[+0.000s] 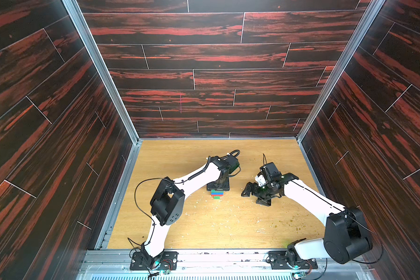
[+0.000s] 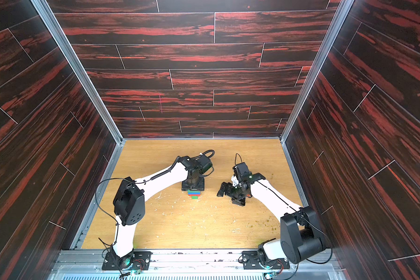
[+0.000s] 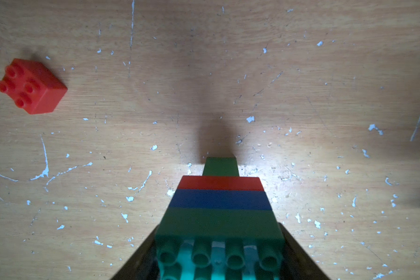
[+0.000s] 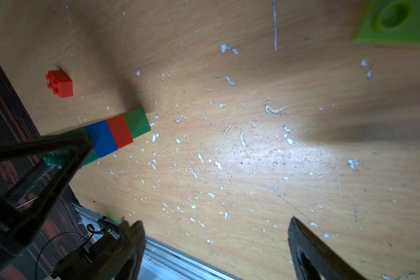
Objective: Assemble a carrot with lego
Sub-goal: Assemble the lego brick with the lego brick.
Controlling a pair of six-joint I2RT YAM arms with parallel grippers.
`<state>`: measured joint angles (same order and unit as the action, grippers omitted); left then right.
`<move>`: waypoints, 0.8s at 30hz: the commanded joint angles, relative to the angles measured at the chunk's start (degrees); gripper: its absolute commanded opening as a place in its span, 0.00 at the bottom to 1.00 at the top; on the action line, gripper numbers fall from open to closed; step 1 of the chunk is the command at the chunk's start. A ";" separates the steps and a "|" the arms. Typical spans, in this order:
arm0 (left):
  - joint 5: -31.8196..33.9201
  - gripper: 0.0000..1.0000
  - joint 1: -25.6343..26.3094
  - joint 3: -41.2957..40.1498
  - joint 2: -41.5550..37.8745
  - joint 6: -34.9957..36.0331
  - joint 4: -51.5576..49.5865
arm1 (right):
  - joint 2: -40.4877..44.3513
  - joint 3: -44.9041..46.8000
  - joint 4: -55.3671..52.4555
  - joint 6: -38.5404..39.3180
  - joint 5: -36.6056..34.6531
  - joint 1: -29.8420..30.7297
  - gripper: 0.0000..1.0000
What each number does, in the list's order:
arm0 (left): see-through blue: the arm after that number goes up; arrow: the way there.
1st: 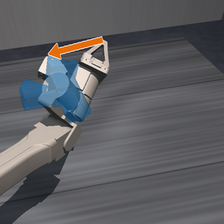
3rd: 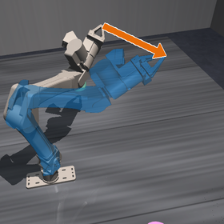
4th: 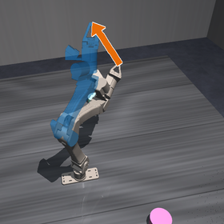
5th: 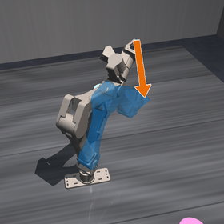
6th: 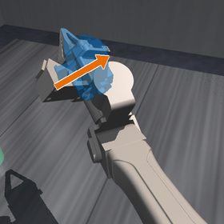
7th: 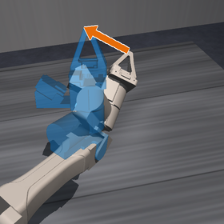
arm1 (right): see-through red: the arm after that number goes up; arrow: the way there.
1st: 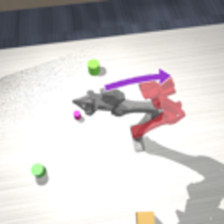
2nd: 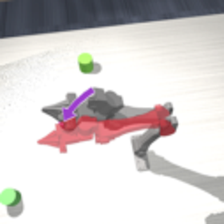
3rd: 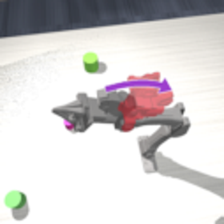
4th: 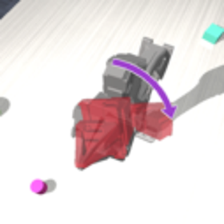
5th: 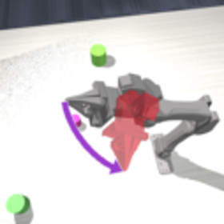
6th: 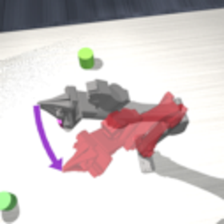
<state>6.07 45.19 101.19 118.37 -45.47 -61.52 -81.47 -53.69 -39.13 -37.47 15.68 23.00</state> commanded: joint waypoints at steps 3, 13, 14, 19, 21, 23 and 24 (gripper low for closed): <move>-2.98 0.27 0.56 -5.20 6.25 -0.46 0.50 | -0.09 -0.12 -1.46 -0.09 -0.23 -0.16 0.93; -2.22 0.42 0.59 -5.11 3.72 -1.02 1.92 | 0.00 -0.70 -1.90 -0.23 -0.70 -0.15 0.93; -2.07 0.43 0.58 -4.75 3.67 -0.94 1.76 | -0.05 -0.71 -1.93 -0.23 -0.74 -0.17 0.93; -1.10 0.48 0.60 -2.44 3.15 -0.49 0.29 | 0.39 -0.69 -2.09 -0.19 -1.00 -0.15 0.93; -0.84 0.50 0.60 -1.93 2.76 -0.45 0.07 | 0.56 -0.71 -2.18 -0.23 -1.09 -0.16 0.93; -0.79 0.52 0.63 -1.54 2.41 -0.49 -0.01 | 0.61 -0.71 -2.26 -0.22 -1.21 -0.18 0.93; -0.80 0.53 0.56 -1.44 2.24 -0.49 -0.01 | 0.70 -0.69 -2.26 -0.24 -1.19 -0.10 0.93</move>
<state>6.66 45.41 100.31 117.43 -45.47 -60.55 -81.47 -53.69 -39.94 -37.47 15.00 23.00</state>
